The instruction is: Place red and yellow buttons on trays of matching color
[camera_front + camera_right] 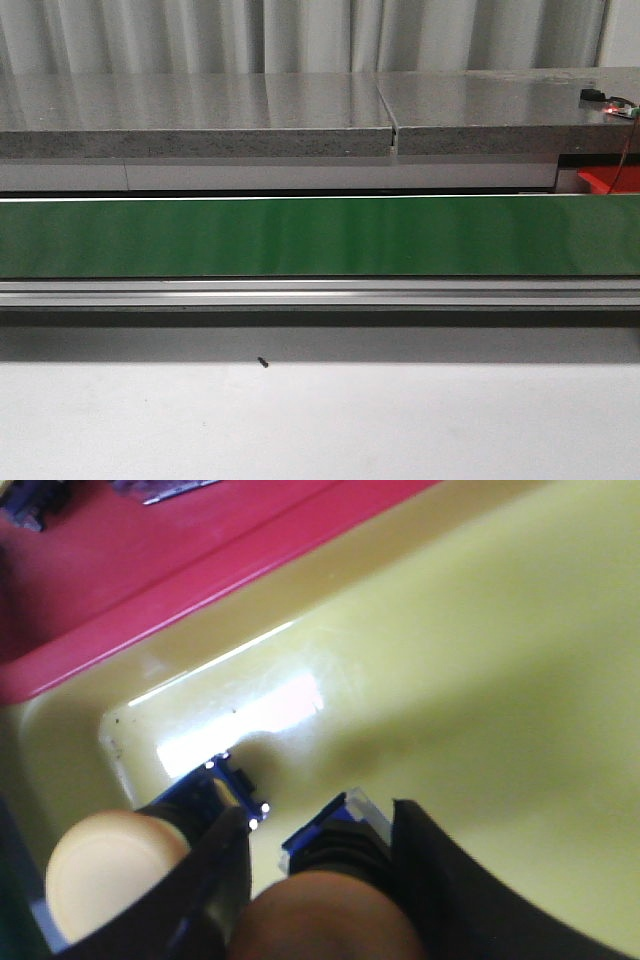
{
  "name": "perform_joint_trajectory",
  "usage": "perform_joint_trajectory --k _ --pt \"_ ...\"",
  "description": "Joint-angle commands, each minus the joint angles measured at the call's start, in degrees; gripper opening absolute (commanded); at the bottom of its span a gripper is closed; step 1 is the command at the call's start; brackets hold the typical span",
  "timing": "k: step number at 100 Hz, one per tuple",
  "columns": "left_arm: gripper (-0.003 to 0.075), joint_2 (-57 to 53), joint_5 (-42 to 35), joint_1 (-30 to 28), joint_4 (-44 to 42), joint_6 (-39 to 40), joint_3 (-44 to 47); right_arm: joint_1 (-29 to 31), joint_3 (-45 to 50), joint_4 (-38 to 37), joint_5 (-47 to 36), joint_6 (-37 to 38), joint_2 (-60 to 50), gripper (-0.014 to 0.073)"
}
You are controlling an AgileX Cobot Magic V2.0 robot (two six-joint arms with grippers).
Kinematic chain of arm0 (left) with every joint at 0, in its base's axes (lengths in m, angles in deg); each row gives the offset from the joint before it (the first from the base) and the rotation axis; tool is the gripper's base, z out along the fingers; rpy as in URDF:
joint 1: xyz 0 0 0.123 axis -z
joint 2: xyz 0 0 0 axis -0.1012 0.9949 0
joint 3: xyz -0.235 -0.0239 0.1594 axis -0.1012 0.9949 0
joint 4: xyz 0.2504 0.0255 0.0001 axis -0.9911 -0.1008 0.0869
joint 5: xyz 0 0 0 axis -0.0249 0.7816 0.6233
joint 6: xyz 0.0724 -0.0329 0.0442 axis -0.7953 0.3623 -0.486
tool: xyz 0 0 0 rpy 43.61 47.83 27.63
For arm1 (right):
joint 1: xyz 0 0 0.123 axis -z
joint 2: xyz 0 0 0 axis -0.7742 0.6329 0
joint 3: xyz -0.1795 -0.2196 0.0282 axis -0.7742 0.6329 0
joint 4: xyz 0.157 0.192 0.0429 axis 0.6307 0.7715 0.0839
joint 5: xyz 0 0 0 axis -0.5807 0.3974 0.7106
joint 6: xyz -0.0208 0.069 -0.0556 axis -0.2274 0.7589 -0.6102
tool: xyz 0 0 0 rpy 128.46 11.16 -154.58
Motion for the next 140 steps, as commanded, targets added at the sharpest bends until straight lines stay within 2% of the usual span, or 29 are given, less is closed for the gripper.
perform_joint_trajectory --k 1,38,47,64,71,117,140 --pt "-0.0020 0.63 -4.42 0.42 1.15 0.17 -1.49 0.48 -1.47 0.87 -3.36 -0.26 -0.87 0.0245" --pt "-0.0020 0.63 -4.42 0.42 1.15 0.17 -1.49 0.48 -1.54 0.87 -4.34 -0.26 2.48 0.0255" --pt "-0.0020 0.63 -4.42 0.42 1.15 0.17 -1.49 0.48 -1.55 0.87 -4.26 -0.26 2.35 0.0311" --pt "-0.0020 0.63 -4.42 0.42 1.15 0.17 -1.49 0.48 -1.82 0.87 -3.39 -0.26 2.23 0.0493" --pt "-0.0020 0.63 -4.42 0.42 1.15 0.17 -1.49 0.48 -2.63 0.87 -2.21 -0.26 2.05 0.0525" --pt "-0.0020 0.63 -4.42 0.42 1.15 0.17 -1.49 0.22 -5.00 1.80 -0.06 -0.04 -8.91 0.0526" --pt "-0.0020 0.63 -4.42 0.42 1.15 0.17 -1.49 -5.78 -4.80 3.22 0.02 -0.04 -18.40 0.0526"
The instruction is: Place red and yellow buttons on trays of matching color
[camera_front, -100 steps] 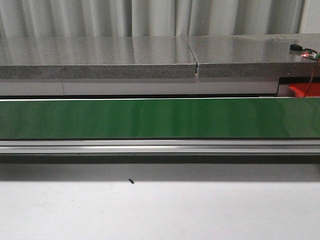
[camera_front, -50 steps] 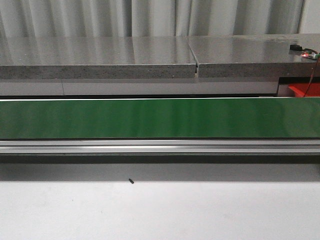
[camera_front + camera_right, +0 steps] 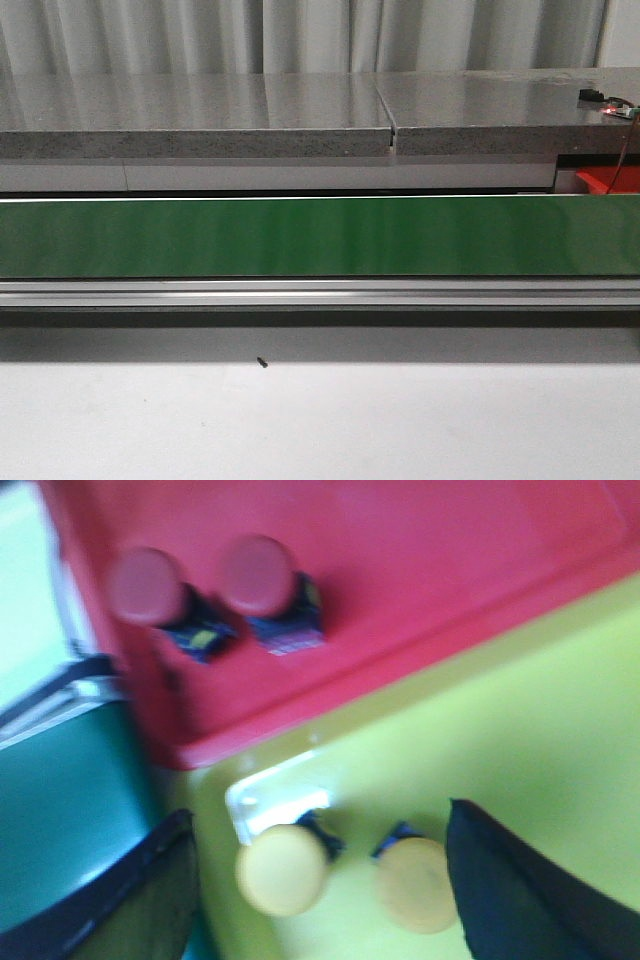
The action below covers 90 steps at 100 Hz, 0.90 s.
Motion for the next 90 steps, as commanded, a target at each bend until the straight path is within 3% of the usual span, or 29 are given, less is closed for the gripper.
perform_joint_trajectory --k 1,31,61,70,90 --pt "-0.0020 0.63 -4.42 0.42 1.15 0.17 -1.49 -2.95 -1.51 1.35 -1.32 -0.26 -5.66 0.0526" --pt "-0.0020 0.63 -4.42 0.42 1.15 0.17 -1.49 -20.29 2.60 0.97 -0.96 -1.48 -17.24 0.0523" --pt "-0.0020 0.63 -4.42 0.42 1.15 0.17 -1.49 -27.56 12.56 0.97 -0.36 -1.48 -27.73 0.0505" --pt "-0.0020 0.63 -4.42 0.42 1.15 0.17 -1.49 -27.56 15.15 0.97 0.23 -2.04 -31.14 0.0423" --pt "-0.0020 0.63 -4.42 0.42 1.15 0.17 -1.49 -27.56 18.14 0.97 0.42 -4.47 -36.81 0.0083"
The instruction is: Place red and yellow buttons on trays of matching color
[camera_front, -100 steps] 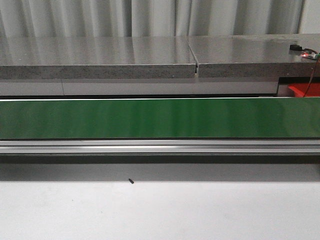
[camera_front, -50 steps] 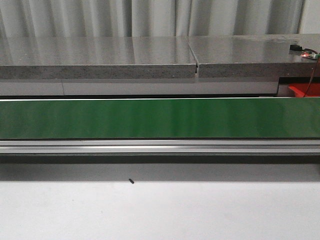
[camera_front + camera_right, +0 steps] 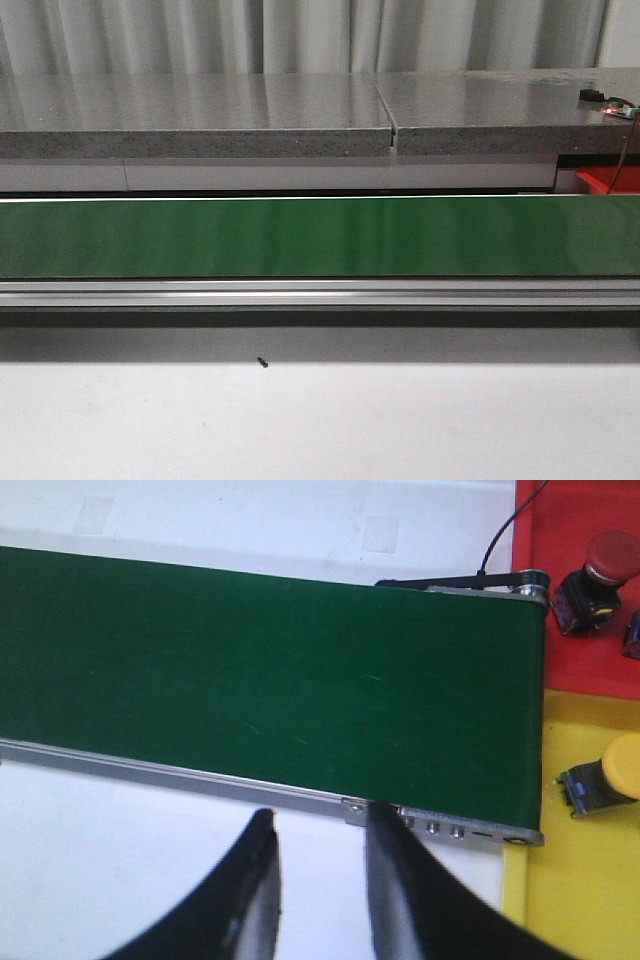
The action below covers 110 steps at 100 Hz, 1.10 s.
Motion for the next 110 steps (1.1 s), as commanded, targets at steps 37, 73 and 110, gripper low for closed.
perform_joint_trajectory --k 37,73,110 --pt "-0.0020 0.63 -4.42 0.42 1.15 0.17 -1.49 -0.13 -0.90 1.54 -2.67 -1.37 -3.79 -0.0068" --pt "-0.0020 0.63 -4.53 0.42 1.15 0.17 -1.45 -0.13 -0.90 1.54 -2.67 -1.37 -3.79 -0.0068" --pt "0.0304 0.63 -2.04 0.42 0.83 0.17 -1.45 -0.13 -0.90 1.54 -2.67 -1.37 -3.79 -0.0068"
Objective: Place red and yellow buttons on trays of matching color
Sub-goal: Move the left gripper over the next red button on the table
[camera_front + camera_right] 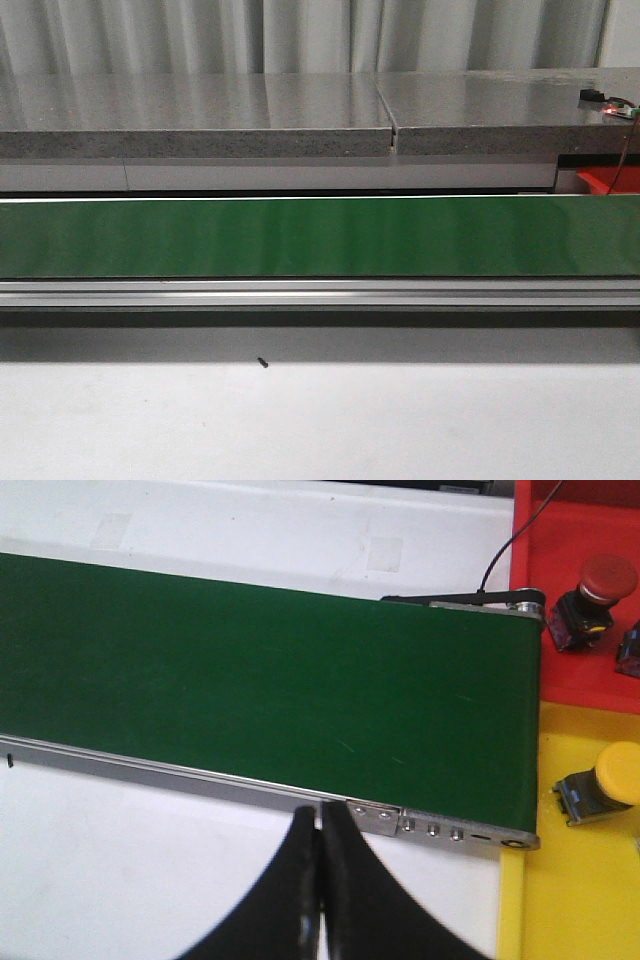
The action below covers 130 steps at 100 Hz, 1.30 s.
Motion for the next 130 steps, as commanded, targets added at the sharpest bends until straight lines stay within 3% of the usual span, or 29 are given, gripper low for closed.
perform_joint_trajectory --k 1,11,20,37,56,68,130 --pt "0.0322 0.63 -2.55 0.42 0.83 0.17 -1.45 -0.13 -1.52 1.11 -3.16 -0.49 -0.47 -0.0068" --pt "0.0563 0.63 -2.69 0.42 0.83 0.17 -1.45 -0.13 -1.52 1.11 -3.16 -0.49 -0.47 -0.0068" --pt "0.0661 0.63 -2.98 0.42 0.72 0.17 -1.45 -0.13 -1.52 1.11 -3.16 -0.49 -0.47 -0.0068" --pt "0.0659 1.57 -6.16 0.42 -1.16 3.41 -2.49 -0.13 -1.52 1.11 -3.16 -0.49 -0.47 -0.0068" --pt "0.0659 10.48 -5.34 -0.91 -20.23 22.71 -8.31 -0.13 -1.52 1.11 -3.16 -0.49 -0.47 -0.0068" --pt "0.0659 19.38 -3.65 -3.19 -29.00 29.24 -13.72 -0.13 -1.52 1.11 -3.16 -0.49 -0.47 -0.0068" --pt "0.0659 64.99 -1.75 -23.77 -29.23 30.19 -38.75 -0.13 -1.52 1.11 -3.16 -0.49 -0.47 -0.0068"
